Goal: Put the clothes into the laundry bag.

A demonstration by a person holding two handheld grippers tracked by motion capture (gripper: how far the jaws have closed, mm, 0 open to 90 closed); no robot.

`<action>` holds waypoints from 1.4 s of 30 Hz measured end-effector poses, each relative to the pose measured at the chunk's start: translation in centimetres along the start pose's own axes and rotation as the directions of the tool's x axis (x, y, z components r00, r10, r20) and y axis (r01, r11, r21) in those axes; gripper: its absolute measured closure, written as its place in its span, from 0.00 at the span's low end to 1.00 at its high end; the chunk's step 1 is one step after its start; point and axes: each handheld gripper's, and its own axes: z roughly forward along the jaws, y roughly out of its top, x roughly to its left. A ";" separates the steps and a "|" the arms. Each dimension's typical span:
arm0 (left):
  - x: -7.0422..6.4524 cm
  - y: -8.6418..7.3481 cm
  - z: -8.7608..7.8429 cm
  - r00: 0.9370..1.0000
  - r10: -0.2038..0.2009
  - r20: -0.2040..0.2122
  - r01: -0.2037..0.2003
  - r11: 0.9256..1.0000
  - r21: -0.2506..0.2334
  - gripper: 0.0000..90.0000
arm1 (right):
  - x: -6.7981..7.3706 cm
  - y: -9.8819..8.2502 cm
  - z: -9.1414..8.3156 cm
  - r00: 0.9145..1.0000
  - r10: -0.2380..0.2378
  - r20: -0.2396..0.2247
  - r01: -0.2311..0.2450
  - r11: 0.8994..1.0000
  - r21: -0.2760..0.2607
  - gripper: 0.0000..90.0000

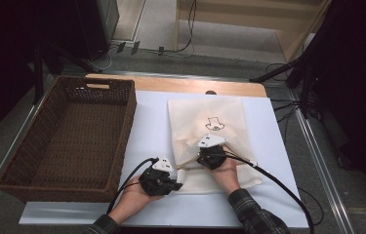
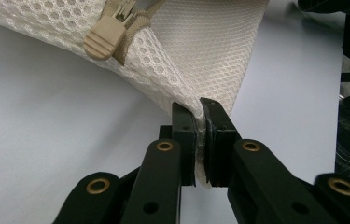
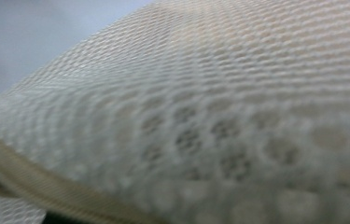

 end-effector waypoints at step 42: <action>0.1 -0.2 -0.4 1.000 -0.007 -0.023 0.007 1.000 -0.010 0.93 | -7.6 0.3 -11.5 0.988 -0.073 -0.139 0.067 0.997 -0.050 0.64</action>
